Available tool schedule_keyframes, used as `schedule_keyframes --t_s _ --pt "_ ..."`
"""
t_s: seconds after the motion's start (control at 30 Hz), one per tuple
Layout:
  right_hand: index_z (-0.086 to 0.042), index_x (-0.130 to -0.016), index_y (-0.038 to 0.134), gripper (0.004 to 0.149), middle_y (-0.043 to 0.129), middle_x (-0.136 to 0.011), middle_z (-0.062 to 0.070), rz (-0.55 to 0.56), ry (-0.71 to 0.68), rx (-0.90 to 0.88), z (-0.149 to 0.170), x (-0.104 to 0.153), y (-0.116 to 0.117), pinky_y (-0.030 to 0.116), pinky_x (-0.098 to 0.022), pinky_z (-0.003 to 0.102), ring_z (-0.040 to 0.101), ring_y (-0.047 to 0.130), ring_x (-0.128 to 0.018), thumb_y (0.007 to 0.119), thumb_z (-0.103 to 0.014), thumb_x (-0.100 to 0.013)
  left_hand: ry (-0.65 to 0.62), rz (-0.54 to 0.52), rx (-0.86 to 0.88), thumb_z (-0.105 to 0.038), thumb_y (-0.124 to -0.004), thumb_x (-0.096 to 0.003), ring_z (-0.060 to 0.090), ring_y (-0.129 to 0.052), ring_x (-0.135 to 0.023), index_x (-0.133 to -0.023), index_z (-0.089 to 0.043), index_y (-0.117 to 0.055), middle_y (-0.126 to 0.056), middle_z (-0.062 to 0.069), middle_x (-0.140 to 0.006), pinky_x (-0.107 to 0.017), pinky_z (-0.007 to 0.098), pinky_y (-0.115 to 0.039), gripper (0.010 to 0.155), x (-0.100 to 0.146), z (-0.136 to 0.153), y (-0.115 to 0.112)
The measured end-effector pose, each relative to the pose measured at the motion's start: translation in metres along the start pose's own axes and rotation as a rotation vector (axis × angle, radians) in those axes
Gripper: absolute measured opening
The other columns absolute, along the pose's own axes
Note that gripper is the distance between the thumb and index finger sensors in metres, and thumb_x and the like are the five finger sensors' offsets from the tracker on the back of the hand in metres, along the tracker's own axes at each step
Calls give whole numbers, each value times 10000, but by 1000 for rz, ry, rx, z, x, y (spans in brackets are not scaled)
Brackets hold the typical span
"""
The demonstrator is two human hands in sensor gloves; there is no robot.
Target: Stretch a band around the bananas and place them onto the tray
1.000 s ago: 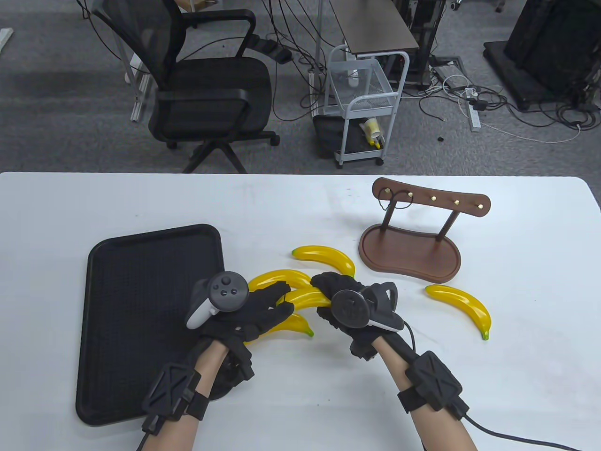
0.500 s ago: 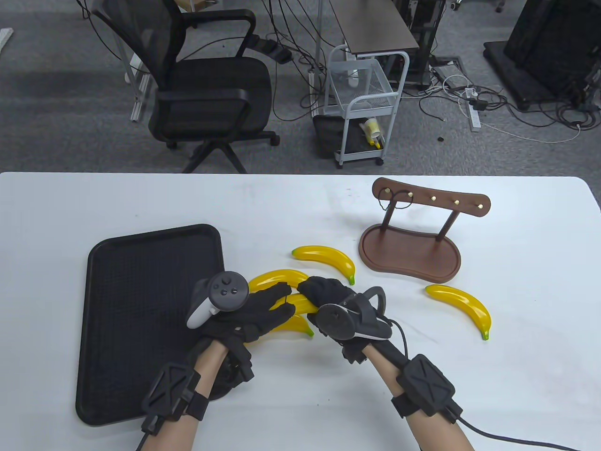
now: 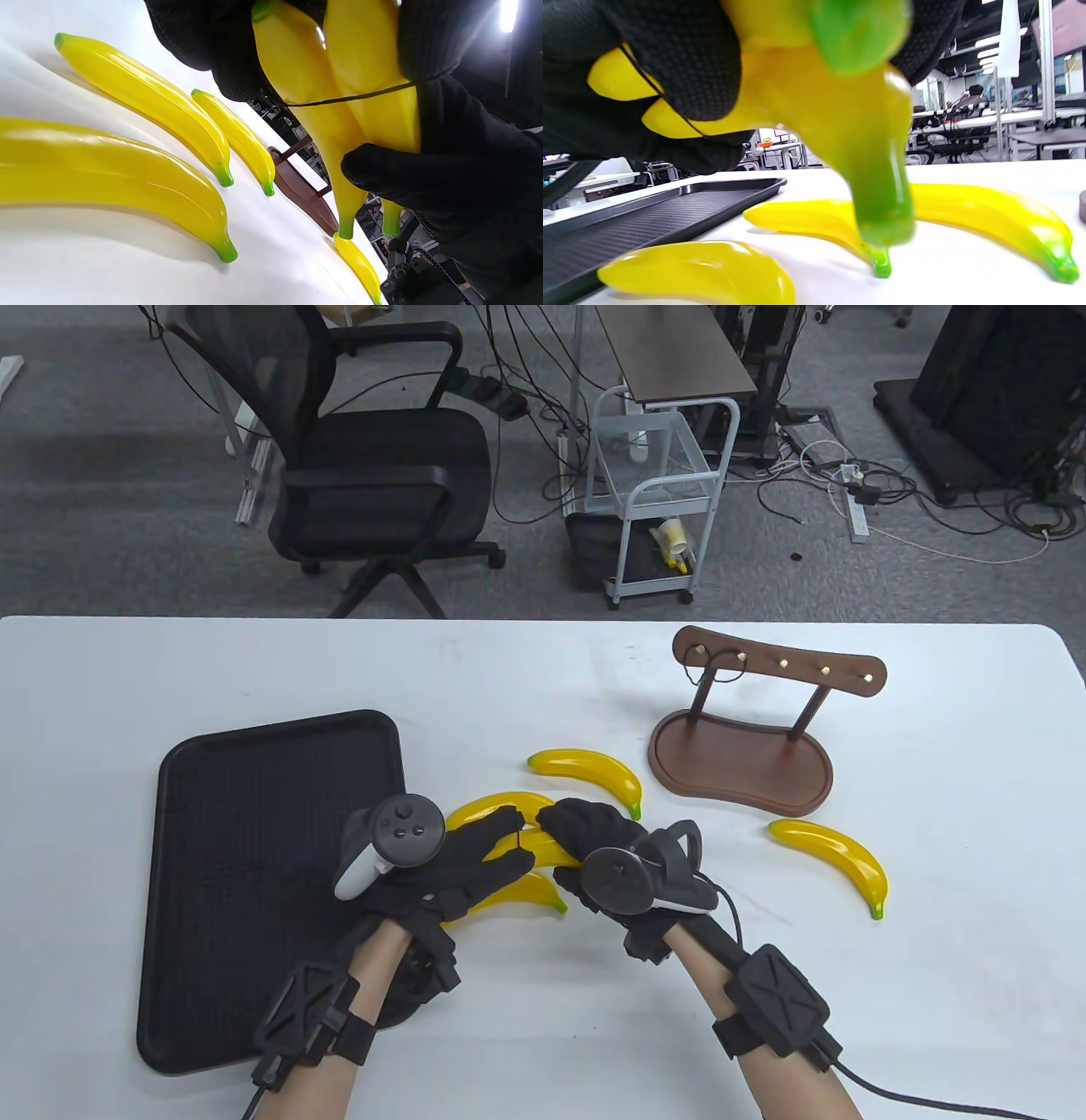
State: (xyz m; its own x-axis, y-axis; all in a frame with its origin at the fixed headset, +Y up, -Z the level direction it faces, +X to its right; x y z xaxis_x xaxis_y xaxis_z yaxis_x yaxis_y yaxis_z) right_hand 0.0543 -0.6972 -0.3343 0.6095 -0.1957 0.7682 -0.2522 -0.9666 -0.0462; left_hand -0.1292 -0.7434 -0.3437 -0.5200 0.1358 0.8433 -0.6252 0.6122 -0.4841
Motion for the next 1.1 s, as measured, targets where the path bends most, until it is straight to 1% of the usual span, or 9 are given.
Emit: schedule_keyframes --t_s 0.13,0.33,0.43,0.57,0.87,0.97,1.1 --pt "-153 -1092 518 738 612 -1112 160 -18 10 -135 9 1 -5 747 -606 540 417 757 -919 838 -434 -489 -10 -12 4 -610 -679 -589 364 -710 -1094 -1167 -152 -474 -669 113 -1194 -840 544 -531 765 2 -1 6" --pt "-132 -1110 499 813 591 -1126 183 -16 56 -339 32 4 -12 733 -604 566 445 744 -927 780 -558 -477 -17 -53 -23 -611 -687 -584 353 -699 -1102 -1166 -169 -469 -657 99 -1202 -846 537 -523 762 7 -4 16" --pt "-114 -1118 488 836 590 -1125 199 -28 82 -435 42 5 -10 733 -599 571 458 740 -928 773 -571 -478 -35 -74 -33 -611 -687 -583 344 -690 -1110 -1167 -183 -461 -647 84 -1208 -854 530 -514 759 9 -8 21" --pt "-89 -1127 470 895 572 -1132 220 -54 90 -481 48 5 -6 729 -600 579 474 729 -935 754 -616 -462 -52 -86 -62 -608 -686 -577 331 -653 -1131 -1169 -207 -439 -617 60 -1227 -867 523 -488 756 11 -14 23" --pt "-90 -1146 404 971 542 -1149 217 -61 94 -579 53 6 1 726 -596 599 502 711 -952 714 -675 -436 -75 -110 -143 -610 -688 -565 299 -620 -1153 -1166 -255 -409 -566 13 -1251 -887 497 -467 752 13 -24 22" --pt "-95 -1141 422 963 576 -1136 201 -41 97 -597 54 7 1 739 -585 590 480 747 -927 711 -681 -434 -79 -108 -141 -610 -693 -562 288 -617 -1155 -1163 -268 -403 -557 -5 -1255 -889 491 -464 750 12 -24 21" --pt "-85 -1116 481 905 644 -1086 188 0 100 -619 53 7 0 770 -553 552 429 820 -848 749 -639 -453 -81 -100 -139 -610 -696 -558 284 -617 -1156 -1164 -281 -400 -545 -14 -1261 -890 489 -465 750 11 -25 19"
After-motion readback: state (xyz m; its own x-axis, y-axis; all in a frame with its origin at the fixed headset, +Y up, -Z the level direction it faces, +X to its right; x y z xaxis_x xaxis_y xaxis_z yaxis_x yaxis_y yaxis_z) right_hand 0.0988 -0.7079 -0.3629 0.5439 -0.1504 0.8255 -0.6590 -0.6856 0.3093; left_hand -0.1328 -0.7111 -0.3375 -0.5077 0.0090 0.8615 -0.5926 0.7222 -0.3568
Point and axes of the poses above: the tracker on the back of each hand, its own z axis roughly to the little-finger side, its own x axis roughly from the fingertips to the wrist, y = z × x, the point moved 4 cm from there along -x, roughly from the wrist to the fingertips
